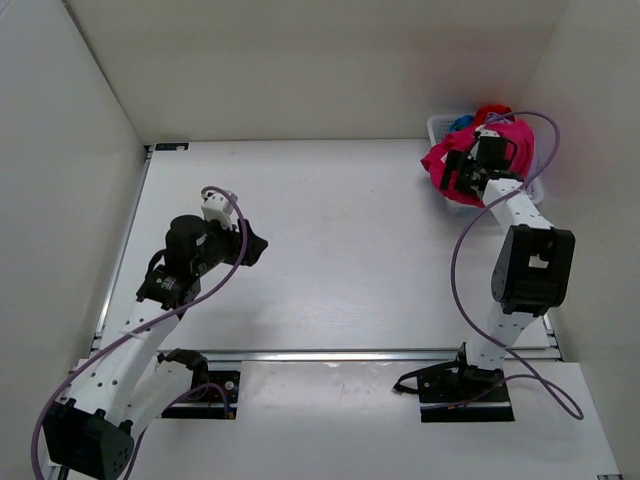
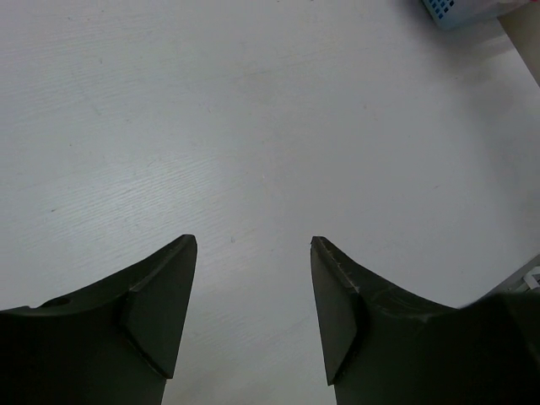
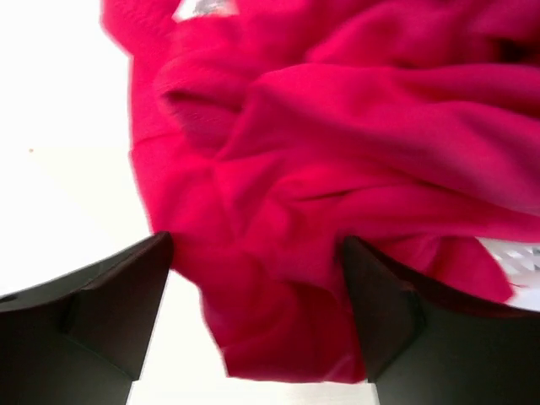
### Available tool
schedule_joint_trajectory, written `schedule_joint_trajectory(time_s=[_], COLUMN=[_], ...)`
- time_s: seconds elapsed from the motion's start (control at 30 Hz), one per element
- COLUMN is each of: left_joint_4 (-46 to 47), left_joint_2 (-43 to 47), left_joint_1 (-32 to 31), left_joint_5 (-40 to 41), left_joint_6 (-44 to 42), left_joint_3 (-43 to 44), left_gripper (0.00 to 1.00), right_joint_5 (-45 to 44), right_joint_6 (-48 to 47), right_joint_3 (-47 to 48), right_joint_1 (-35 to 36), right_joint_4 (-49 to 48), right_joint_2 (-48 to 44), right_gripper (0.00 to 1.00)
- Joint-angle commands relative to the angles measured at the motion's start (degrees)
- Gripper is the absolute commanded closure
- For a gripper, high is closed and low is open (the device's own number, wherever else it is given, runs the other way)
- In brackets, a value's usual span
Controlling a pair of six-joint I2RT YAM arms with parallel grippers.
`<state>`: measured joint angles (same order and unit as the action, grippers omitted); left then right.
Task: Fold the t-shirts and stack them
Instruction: Grab crumpled tshirt from bin with the right arm, then flatten out the tshirt
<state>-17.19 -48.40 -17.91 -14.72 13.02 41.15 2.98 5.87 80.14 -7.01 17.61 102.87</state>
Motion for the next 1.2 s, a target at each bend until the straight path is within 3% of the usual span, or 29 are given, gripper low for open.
schedule_joint_trajectory(time_s=[0.0,0.03,0.07,0.2,0.23,0.27,0.47,0.8,0.97,1.17], left_joint_4=[2.2,2.5,3.0,4.6,4.8,4.8,5.3,4.9,4.4,4.4], left_joint_2=[-0.5,-0.6,-0.2,-0.4,0.0,-0.4,-0.1,0.7,1.8,5.2], left_joint_1=[-0.4,-0.3,-0.2,-0.1,-0.5,-0.8,-0.6,-0.5,0.2,0.0], left_joint_5=[-1.3,-1.5,-2.1,-2.9,-3.0,-2.9,-3.2,-2.8,-2.9,-2.1], left_joint_6=[0.2,0.3,0.9,2.7,2.9,3.2,3.9,3.9,4.4,4.8], left_joint_3=[0.0,-0.3,-0.9,-2.5,-2.6,-2.6,-2.6,-2.7,-2.7,-2.2], left_gripper=[0.32,0.32,0.32,0.32,0.32,0.32,0.33,0.32,0.31,0.30], right_joint_5=[-0.9,-0.8,-0.4,4.4,5.1,4.3,-2.0,1.6,-5.3,0.2], right_joint_6=[-3.3,-4.2,-4.5,-5.4,-5.4,-7.8,-11.0,-10.7,-13.5,-13.1], right_joint_3=[-1.3,-2.3,-3.3,-1.6,0.1,1.5,4.7,11.9,23.9,45.0], right_joint_1=[1.6,1.6,1.3,-1.3,-1.8,-1.4,0.9,1.0,12.0,24.2], right_joint_4=[-1.9,-2.9,-4.0,-1.2,0.8,2.3,1.5,2.2,6.5,12.4], right_joint_2=[-2.5,-3.2,-4.2,-3.6,-2.5,-2.2,-6.5,-11.4,-19.3,-25.0], right_gripper=[0.26,0.33,0.48,0.65,0.89,1.00,1.00,1.00,1.00,1.00])
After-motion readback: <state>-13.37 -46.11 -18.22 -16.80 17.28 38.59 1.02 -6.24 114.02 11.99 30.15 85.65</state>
